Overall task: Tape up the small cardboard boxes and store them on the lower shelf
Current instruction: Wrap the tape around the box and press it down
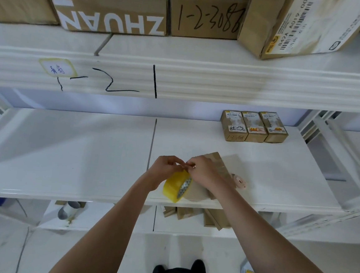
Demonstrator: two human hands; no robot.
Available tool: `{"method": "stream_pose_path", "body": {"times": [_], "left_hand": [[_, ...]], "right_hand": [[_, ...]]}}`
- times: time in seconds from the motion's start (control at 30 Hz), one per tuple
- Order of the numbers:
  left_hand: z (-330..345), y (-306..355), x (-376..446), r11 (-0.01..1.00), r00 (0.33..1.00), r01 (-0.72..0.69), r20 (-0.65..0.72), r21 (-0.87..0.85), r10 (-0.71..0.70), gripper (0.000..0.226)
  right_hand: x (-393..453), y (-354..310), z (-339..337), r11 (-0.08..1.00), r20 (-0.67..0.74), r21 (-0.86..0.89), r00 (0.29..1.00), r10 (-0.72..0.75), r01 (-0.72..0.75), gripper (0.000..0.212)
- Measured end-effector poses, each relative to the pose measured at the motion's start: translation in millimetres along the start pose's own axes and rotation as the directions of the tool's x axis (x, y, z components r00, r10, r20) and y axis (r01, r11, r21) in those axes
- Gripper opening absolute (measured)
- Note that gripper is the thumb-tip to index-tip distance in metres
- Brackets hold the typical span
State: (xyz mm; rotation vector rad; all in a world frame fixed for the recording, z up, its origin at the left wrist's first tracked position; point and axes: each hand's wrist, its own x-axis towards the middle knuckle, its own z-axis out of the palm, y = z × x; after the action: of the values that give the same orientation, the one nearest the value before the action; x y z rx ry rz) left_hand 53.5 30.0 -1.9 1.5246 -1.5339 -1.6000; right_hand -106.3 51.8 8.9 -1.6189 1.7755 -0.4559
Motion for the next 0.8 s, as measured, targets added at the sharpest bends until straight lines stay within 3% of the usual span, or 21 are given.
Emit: {"method": "stream_pose_path", "body": {"times": [0.17, 0.3, 0.43, 0.6, 0.8], "left_hand": [[-10.8, -0.5, -12.4, 0.998, 0.999, -0.029, 0.017, 0.051, 0.028, 0.017], [-20.1, -6.5, -21.1, 0.996, 0.99, 0.045, 0.14, -0.076, -0.034, 0.022], [-24.2, -15.1, -30.3, 0.971, 0.95, 0.152, 0.297, -0.183, -0.093, 0.035], [-19.4, -21.0, -39.5, 0.977, 0.948, 0.165, 0.296, -0.133, -0.12, 0.039], [-15.4, -33.1, -50.8, 0.979, 0.952, 0.186, 0.264, -0.089, -0.157, 0.036]], "right_hand": [[-0.9, -2.5, -2.2, 0.993, -0.034, 0.097, 0.997, 0.073, -0.069, 0.015], [-4.7, -9.3, 1.7, 0.992, -0.054, 0.103, 0.995, 0.085, -0.079, 0.015], [-11.3, -17.6, 6.1, 0.999, -0.06, -0.025, 0.997, 0.044, -0.046, 0.023], [-23.3, -25.2, 12.7, 0.975, -0.012, -0.219, 1.0, 0.021, -0.023, 0.015], [-41.2, -31.1, 19.2, 0.96, 0.035, -0.28, 0.999, -0.005, 0.014, 0.013]]}}
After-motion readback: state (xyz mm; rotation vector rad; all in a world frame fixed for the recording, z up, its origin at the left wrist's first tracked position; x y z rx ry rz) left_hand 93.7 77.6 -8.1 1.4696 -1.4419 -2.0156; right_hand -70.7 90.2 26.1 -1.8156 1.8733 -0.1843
